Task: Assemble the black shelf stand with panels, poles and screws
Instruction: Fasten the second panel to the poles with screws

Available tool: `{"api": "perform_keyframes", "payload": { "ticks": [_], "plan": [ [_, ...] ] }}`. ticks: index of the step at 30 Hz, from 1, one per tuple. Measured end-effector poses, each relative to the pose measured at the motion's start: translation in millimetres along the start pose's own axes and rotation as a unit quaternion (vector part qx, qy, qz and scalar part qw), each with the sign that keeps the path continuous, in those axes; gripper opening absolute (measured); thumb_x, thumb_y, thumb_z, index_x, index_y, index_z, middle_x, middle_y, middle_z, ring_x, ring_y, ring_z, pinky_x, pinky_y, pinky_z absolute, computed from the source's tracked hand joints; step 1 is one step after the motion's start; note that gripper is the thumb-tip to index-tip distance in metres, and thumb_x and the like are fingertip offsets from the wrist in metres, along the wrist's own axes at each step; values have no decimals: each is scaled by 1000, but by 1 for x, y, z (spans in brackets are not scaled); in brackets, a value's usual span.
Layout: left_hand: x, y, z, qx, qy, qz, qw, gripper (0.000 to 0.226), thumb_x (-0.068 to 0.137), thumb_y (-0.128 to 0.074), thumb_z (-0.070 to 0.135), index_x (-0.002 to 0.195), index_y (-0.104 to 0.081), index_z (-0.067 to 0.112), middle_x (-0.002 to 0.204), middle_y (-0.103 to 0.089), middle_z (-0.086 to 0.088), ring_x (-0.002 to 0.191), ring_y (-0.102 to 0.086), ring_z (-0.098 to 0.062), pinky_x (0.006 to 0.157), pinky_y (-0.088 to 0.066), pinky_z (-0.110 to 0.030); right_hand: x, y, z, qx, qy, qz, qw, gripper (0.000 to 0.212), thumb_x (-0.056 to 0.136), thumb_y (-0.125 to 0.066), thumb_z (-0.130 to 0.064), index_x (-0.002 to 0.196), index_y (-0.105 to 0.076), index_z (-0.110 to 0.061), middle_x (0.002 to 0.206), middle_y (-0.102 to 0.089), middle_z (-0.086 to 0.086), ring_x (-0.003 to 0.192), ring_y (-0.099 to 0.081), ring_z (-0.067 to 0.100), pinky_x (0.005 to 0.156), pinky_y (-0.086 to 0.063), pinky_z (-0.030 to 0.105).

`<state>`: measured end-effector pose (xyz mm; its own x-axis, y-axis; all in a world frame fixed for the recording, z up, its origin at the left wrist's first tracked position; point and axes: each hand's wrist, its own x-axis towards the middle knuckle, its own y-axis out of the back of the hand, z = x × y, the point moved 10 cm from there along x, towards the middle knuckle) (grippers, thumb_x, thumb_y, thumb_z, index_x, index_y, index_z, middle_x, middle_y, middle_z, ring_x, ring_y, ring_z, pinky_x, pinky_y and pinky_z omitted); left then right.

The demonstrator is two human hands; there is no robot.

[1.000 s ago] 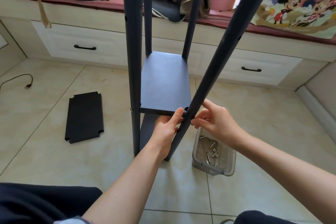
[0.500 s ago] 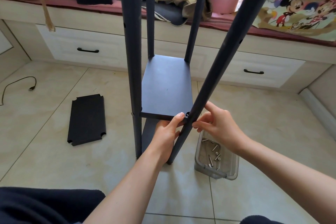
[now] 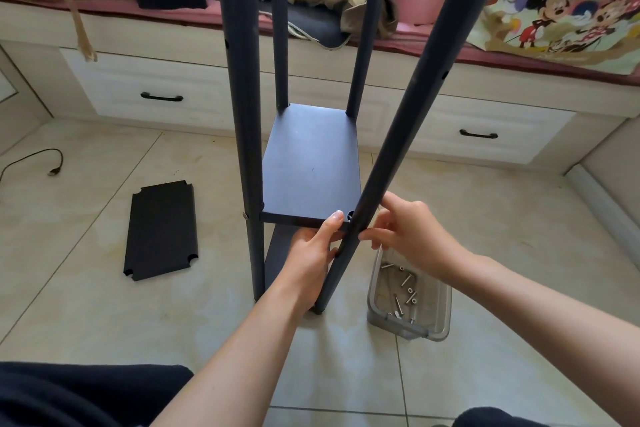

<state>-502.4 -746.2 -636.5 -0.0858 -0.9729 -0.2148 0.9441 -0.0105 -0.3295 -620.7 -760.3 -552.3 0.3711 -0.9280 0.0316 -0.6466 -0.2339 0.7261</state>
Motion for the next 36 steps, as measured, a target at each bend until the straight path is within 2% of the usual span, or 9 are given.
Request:
{"api": "perform_keyframes", "payload": {
  "ticks": [4,8,14,17,20,26,29,33,36],
  "plan": [
    [2,0,-1,-10,-4,2,1000,24,101,-54,37,103,-74,24,108,-76,-9,111,-69,-28,108,-45,-52,1,-3,2,9,5,5,1000,53,87,-73,-12,132,-49,-29,68,-69,-1,60,-63,11,66,-53,24],
    [2,0,-1,-19,-2,2,1000,23,101,-54,34,102,-72,21,108,-76,-12,107,-71,-28,101,-50,-45,3,-6,1,-3,29,-5,1000,63,85,-75,-9,113,-40,-52,80,-71,-2,71,-66,12,75,-56,28],
    [2,4,1,-8,0,-1,1000,30,103,-51,35,115,-67,13,109,-76,-10,107,-71,-25,97,-51,-41,5,-1,-4,-13,46,0,999,50,86,-74,-9,103,-49,-49,80,-59,-10,77,-57,13,72,-55,25],
    [2,5,1,-2,-5,-3,1000,35,103,-50,36,124,-63,11,111,-75,-10,109,-70,-25,99,-51,-42,5,-3,-3,-2,59,-3,998,34,85,-74,-7,104,-61,-32,85,-61,-6,77,-58,17,73,-55,30],
    [0,3,1,-10,-7,-4,1000,40,99,-53,41,122,-65,11,110,-76,-10,108,-71,-25,97,-51,-39,6,-4,-4,3,70,-3,998,29,84,-76,-7,105,-64,-23,85,-61,-7,76,-58,17,72,-57,33],
    [0,5,0,-2,-4,4,1000,38,86,-58,50,94,-75,17,104,-77,-11,105,-72,-25,94,-51,-38,7,-4,-3,20,72,-6,997,28,83,-77,-7,102,-65,-23,86,-62,-5,77,-58,14,73,-57,33],
    [0,5,2,5,-10,6,1000,30,86,-60,50,87,-80,27,104,-77,-10,105,-71,-25,101,-50,-43,7,-4,-1,22,69,-8,997,30,84,-76,-7,101,-64,-28,87,-63,-6,78,-59,13,74,-57,32],
    [0,6,4,-20,-24,0,1000,40,89,-62,40,109,-73,7,112,-74,-14,109,-70,-26,107,-48,-48,6,-2,-1,8,75,-8,997,36,86,-74,-11,102,-60,-40,89,-61,-11,80,-61,14,73,-57,29],
    [1,7,2,-38,-21,-2,999,42,91,-62,37,111,-71,1,115,-72,-19,111,-69,-31,108,-47,-49,6,-3,-2,1,70,-5,998,42,87,-73,-13,100,-54,-48,91,-61,-12,79,-61,13,72,-56,26]
  ]
}}
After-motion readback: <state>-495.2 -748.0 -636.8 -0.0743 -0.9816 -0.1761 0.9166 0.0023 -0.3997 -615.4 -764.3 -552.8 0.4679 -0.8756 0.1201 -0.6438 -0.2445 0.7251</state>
